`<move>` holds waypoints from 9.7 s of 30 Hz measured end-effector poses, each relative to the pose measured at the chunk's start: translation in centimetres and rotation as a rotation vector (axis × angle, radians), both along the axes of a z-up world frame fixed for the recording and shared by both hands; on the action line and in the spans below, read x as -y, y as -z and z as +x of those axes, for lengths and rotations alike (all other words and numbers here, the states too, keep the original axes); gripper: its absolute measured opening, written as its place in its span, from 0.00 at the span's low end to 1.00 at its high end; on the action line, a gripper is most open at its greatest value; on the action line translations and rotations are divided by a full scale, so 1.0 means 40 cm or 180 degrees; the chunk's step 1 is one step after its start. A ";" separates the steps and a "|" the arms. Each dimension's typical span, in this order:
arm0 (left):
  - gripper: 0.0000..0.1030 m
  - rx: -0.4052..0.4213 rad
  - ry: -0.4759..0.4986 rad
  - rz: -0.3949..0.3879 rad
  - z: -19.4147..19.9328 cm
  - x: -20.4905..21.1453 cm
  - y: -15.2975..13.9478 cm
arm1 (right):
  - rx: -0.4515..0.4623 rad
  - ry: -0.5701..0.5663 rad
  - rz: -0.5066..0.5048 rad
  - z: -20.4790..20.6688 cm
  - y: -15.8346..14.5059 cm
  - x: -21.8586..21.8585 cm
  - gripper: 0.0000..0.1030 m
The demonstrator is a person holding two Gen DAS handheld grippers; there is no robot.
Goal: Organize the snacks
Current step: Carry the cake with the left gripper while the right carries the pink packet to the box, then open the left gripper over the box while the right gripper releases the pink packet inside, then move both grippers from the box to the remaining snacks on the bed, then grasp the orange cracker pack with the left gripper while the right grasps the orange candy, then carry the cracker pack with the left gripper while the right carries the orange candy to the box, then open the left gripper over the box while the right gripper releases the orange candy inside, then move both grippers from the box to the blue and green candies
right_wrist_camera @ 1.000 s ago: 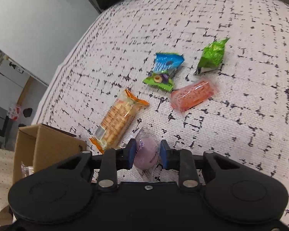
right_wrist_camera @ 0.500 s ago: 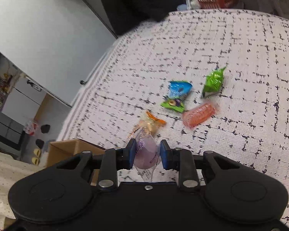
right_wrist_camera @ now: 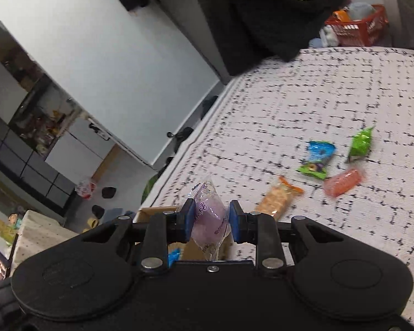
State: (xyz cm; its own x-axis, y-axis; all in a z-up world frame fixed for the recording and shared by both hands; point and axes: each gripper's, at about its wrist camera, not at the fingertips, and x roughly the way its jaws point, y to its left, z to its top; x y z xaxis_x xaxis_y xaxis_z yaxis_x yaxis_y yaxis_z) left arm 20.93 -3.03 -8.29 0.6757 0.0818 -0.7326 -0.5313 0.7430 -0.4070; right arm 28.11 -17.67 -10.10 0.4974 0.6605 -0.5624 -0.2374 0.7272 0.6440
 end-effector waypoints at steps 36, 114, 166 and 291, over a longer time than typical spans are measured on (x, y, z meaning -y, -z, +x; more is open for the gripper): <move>0.74 -0.0003 -0.0587 -0.0223 -0.002 -0.261 0.052 | 0.0164 -0.0215 -0.0071 -0.020 0.007 -0.176 0.25; 0.92 -0.0344 0.1223 0.0460 0.256 0.145 0.127 | -0.1071 0.1105 0.0056 0.139 0.165 0.260 0.76; 0.43 -0.0817 0.1306 0.0536 0.416 0.152 0.293 | -0.1439 0.1174 -0.0062 0.260 0.335 0.196 0.19; 1.00 -0.0392 0.0240 0.0445 0.084 -0.161 0.021 | -0.0414 0.0327 -0.0015 0.074 0.034 -0.030 0.91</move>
